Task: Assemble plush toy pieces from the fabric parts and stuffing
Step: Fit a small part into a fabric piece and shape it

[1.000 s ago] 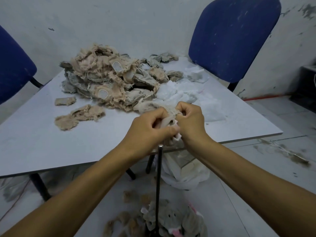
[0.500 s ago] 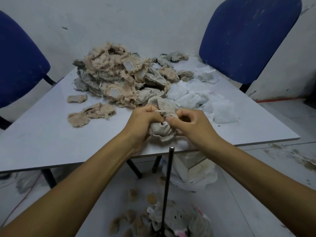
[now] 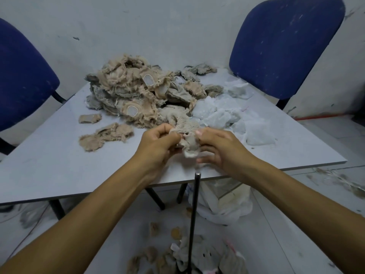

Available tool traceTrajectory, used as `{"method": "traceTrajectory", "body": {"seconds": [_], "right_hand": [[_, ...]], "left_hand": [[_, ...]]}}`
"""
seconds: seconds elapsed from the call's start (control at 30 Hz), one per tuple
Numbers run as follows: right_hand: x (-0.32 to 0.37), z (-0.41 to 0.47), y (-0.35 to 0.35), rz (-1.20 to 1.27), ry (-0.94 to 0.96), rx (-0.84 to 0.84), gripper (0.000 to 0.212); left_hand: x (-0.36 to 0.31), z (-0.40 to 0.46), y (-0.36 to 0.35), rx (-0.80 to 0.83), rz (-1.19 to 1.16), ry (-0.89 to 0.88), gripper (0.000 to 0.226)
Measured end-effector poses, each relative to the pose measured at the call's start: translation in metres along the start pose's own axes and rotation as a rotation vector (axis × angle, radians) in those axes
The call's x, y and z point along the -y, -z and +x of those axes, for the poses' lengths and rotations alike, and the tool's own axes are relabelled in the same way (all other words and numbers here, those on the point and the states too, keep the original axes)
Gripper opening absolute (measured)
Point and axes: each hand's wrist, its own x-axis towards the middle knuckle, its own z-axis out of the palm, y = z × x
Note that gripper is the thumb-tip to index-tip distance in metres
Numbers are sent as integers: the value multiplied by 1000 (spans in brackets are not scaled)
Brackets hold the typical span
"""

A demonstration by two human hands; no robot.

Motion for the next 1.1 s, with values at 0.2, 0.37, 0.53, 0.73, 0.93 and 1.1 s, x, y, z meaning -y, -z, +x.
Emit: {"method": "traceTrajectory", "body": {"seconds": [0.2,0.37,0.53,0.73,0.93,1.1], "right_hand": [[-14,-1,1,-245,104,-90,8],[-18,1,-9,-444,172,-294,17],[-21,6,-14,-516,196,-422,15],[-26,6,-20,-543,231,-545,26],[-23,3,-16,-504,283,-574,28],[-22,3,-15,-564,292,-585,29]], "left_hand": [[13,-1,-12,-184,24,24,28],[16,-7,-9,-141,51,22,25],[18,-25,-12,-162,425,-222,16],[19,-23,-13,-191,773,-442,16],[8,-16,-7,-92,891,-627,7],[8,-15,-7,-43,764,-527,13]]}}
